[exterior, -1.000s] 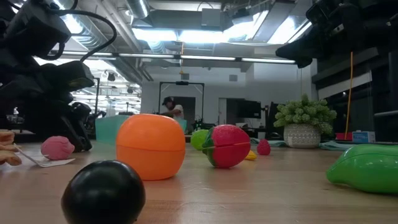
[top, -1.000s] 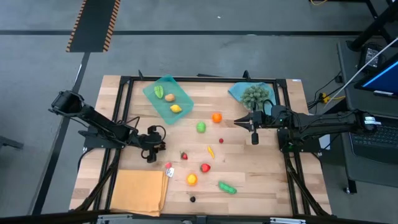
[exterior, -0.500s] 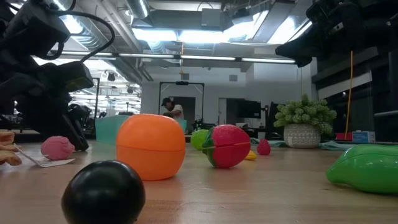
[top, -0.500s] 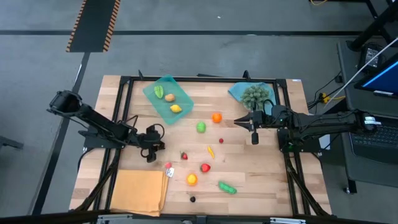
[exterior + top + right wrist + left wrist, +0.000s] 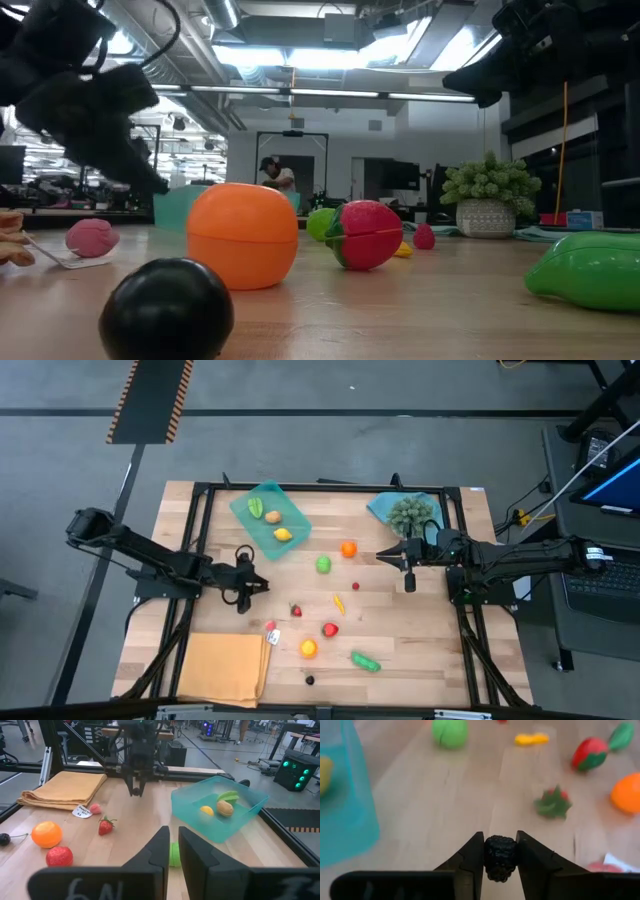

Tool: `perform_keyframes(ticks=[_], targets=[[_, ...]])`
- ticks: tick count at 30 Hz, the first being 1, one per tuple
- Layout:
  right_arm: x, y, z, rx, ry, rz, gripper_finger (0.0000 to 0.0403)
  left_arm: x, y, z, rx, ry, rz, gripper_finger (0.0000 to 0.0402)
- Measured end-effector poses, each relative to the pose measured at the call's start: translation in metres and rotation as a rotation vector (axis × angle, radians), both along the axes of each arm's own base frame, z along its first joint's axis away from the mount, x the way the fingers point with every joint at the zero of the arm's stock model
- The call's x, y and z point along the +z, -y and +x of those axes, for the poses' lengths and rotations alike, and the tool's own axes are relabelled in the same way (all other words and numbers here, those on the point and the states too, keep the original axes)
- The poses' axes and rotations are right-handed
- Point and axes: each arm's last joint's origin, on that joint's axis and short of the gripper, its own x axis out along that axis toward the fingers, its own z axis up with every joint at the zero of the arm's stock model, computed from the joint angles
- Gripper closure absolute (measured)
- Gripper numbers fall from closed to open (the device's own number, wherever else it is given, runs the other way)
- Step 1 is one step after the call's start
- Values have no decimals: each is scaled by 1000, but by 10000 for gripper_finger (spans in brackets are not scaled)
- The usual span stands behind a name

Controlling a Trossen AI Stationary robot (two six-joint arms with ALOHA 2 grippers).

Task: Pick and placing Produce into tupperware
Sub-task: Put the black berry into the blue bin

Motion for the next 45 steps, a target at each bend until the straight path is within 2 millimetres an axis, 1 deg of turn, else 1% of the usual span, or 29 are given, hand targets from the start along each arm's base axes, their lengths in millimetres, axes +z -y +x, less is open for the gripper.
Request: perform_keyframes(ticks=[9,15,20,28,33,39,42,45], targets=[[0,0,0,1,0,-5,360,30,-5,-6,-31,193,76,318],[0,0,0,3,-1,-16,360,57,-6,-10,-99,321,237,318],[0,0,0,3,-1,-18,360,68,-13,-16,-80,389,309,318],[0,0,0,3,-1,-18,360,74,-23,-20,-15,420,347,318],[0,0,0,3,-1,-18,360,73,-32,-20,112,397,359,318],[0,0,0,4,-2,-27,360,73,-42,-21,207,383,380,318],[0,0,0,4,-2,-27,360,74,-49,-23,318,365,408,319],[0,0,0,4,-2,-27,360,74,-53,-24,365,356,422,319]])
